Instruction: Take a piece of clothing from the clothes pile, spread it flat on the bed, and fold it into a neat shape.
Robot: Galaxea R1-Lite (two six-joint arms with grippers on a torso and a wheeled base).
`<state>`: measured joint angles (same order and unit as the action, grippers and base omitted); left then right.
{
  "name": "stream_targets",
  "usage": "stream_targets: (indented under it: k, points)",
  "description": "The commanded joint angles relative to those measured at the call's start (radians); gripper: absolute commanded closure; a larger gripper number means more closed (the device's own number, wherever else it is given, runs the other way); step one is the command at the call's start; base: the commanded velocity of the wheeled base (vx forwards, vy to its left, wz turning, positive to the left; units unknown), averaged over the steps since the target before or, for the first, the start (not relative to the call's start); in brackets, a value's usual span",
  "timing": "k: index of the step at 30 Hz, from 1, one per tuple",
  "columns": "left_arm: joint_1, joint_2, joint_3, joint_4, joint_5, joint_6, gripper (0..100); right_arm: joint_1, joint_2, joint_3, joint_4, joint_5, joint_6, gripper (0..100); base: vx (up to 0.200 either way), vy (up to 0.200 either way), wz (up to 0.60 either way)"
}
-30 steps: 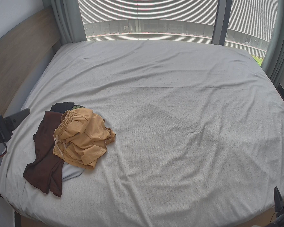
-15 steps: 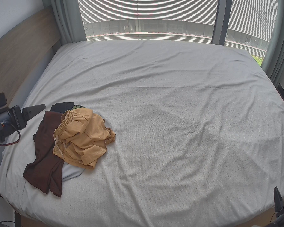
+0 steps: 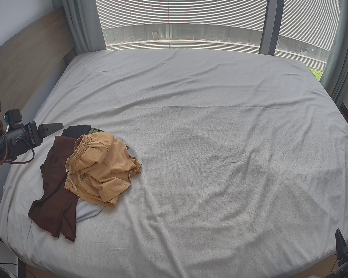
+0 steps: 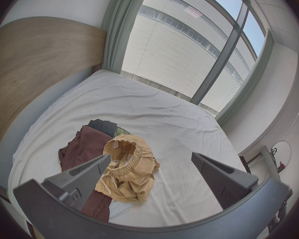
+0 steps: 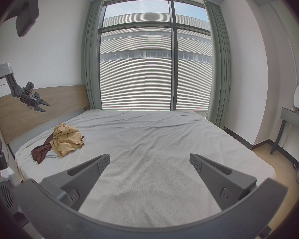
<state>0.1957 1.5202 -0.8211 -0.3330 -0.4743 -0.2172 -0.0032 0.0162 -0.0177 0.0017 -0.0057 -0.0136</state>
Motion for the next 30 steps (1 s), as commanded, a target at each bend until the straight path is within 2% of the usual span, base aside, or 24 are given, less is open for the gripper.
stream_targets:
  k: [1, 6, 17, 30]
  points:
    - [0.002, 0.121, -0.050, -0.020, -0.017, 0.002, 0, 0.000, -0.016, 0.018, 0.001, 0.000, 0.000, 0, 0.000, 0.000, 0.00]
    - [-0.004, 0.186, -0.073, -0.040, -0.069, -0.001, 0, 0.000, -0.016, 0.018, 0.000, 0.000, 0.000, 0, 0.000, 0.000, 0.00]
    - [-0.009, 0.291, -0.130, -0.038, -0.103, 0.001, 0, 0.000, -0.016, 0.018, 0.000, 0.001, 0.000, 0, 0.000, 0.000, 0.00]
    - [-0.067, 0.399, -0.179, -0.064, -0.092, -0.001, 0, 0.000, -0.016, 0.018, 0.000, 0.001, 0.000, 0, 0.000, 0.000, 0.00]
